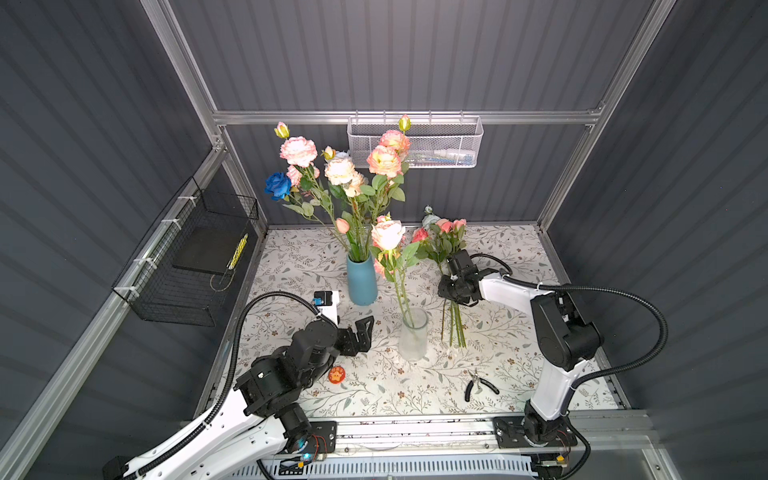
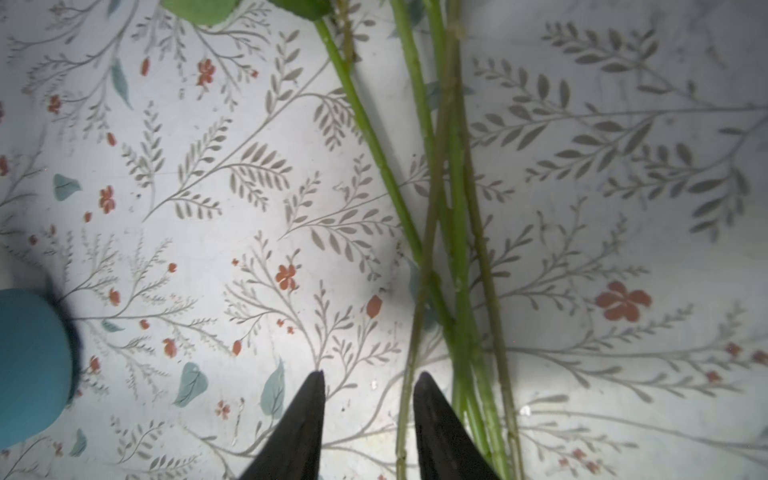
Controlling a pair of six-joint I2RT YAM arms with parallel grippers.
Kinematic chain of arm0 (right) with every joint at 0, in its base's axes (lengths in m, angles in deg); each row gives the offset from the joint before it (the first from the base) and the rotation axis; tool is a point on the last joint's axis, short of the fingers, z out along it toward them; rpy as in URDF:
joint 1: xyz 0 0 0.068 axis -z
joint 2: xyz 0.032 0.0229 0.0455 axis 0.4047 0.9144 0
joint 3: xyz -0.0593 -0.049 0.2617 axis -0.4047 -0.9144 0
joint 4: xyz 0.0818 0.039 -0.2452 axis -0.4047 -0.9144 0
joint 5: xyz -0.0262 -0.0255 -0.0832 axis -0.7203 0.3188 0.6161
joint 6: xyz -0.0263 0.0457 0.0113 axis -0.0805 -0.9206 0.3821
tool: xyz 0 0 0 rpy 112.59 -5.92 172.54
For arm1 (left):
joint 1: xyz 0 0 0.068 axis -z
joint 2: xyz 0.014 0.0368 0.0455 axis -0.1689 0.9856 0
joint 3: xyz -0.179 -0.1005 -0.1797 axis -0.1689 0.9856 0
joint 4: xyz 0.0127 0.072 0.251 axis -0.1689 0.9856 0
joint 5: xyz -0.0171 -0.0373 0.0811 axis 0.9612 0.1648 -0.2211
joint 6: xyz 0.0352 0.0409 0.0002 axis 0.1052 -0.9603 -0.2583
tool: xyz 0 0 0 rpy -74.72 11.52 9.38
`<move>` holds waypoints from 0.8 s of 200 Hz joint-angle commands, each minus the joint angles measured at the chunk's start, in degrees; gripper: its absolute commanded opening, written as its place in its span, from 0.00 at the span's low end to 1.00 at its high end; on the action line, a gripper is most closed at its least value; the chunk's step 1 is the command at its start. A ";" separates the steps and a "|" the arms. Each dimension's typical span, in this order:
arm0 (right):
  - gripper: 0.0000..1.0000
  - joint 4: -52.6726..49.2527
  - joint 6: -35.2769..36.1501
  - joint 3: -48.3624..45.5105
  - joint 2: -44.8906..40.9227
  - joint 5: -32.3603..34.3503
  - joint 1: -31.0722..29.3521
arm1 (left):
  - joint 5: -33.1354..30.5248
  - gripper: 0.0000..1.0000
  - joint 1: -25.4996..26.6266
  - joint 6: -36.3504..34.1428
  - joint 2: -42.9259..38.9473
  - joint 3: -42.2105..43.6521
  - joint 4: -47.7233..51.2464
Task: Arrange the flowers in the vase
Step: 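Grasp a pink rose stem from the bundle with the right gripper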
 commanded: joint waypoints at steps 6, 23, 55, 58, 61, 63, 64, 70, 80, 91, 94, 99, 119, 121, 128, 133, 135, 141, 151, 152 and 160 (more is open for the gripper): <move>0.39 -5.03 -0.96 2.59 1.90 5.07 -0.45 | -1.36 1.00 0.35 -0.47 -1.28 0.04 1.05; 0.39 -6.24 -1.18 4.39 3.89 5.99 -0.45 | -1.42 1.00 0.33 -0.54 -1.42 -0.01 0.99; 0.37 -8.75 -0.80 7.39 6.87 8.45 -0.97 | -1.43 1.00 0.37 -0.63 -1.38 -0.32 1.53; 0.37 -8.93 -0.77 7.66 7.05 8.72 -1.10 | -1.52 1.00 0.34 -0.63 -1.50 -0.21 1.53; 0.37 -9.19 -0.63 7.95 7.34 9.08 -1.19 | -1.53 1.00 0.41 -0.59 -1.54 -0.19 1.66; 0.36 -9.35 -0.58 8.08 7.50 9.30 -1.29 | -1.53 1.00 0.31 -0.62 -1.55 -0.19 1.67; 0.36 -9.47 -0.57 8.19 7.56 9.49 -1.31 | -1.56 1.00 0.30 -0.58 -1.55 -0.19 1.64; 0.35 -10.19 -0.49 8.79 8.21 10.10 -1.45 | -1.59 1.00 0.29 -0.63 -1.63 -0.14 1.77; 0.34 -11.57 -0.44 10.05 9.24 10.37 -1.64 | -1.66 1.00 0.31 -0.54 -1.86 -0.13 1.87; 0.32 -12.57 -0.32 11.11 10.25 10.27 -1.76 | -1.75 1.00 0.28 -0.54 -2.08 -0.15 1.97; 0.31 -12.80 -0.23 11.42 10.44 10.21 -1.85 | -1.89 1.00 0.31 -0.52 -2.19 -0.17 1.96; 0.29 -13.13 -0.06 11.80 10.78 10.14 -1.90 | -1.93 1.00 0.21 -0.55 -2.25 -0.15 1.99; 0.20 -13.26 0.46 12.65 11.14 9.71 -2.11 | -1.97 1.00 0.22 -0.55 -2.25 -0.15 1.88; 0.19 -13.08 0.55 12.62 11.00 9.69 -2.12 | -1.97 1.00 0.30 -0.54 -2.26 -0.11 1.88; 0.15 -12.68 0.83 12.50 10.59 9.69 -2.08 | -1.90 1.00 0.26 -0.45 -2.09 -0.15 1.89; 0.13 -11.92 1.28 12.22 10.09 9.50 -2.12 | -1.90 1.00 0.27 -0.40 -1.98 -0.14 1.94; 0.12 -11.58 1.43 12.07 9.90 9.42 -2.12 | -1.87 1.00 0.27 -0.40 -1.99 -0.18 1.94; 0.09 -10.54 1.80 11.51 9.02 9.31 -2.20 | -1.80 1.00 0.34 -0.43 -1.83 -0.29 1.95; 0.06 -8.35 2.75 10.32 7.26 9.27 -2.16 | -1.68 1.00 0.31 -0.45 -1.65 -0.45 1.98; 0.05 -8.09 2.85 10.15 7.00 9.26 -2.19 | -1.68 1.00 0.35 -0.45 -1.60 -0.45 2.02; 0.03 -6.09 3.69 8.92 5.28 8.77 -2.29 | -1.67 1.00 0.30 -0.43 -1.56 -0.53 2.01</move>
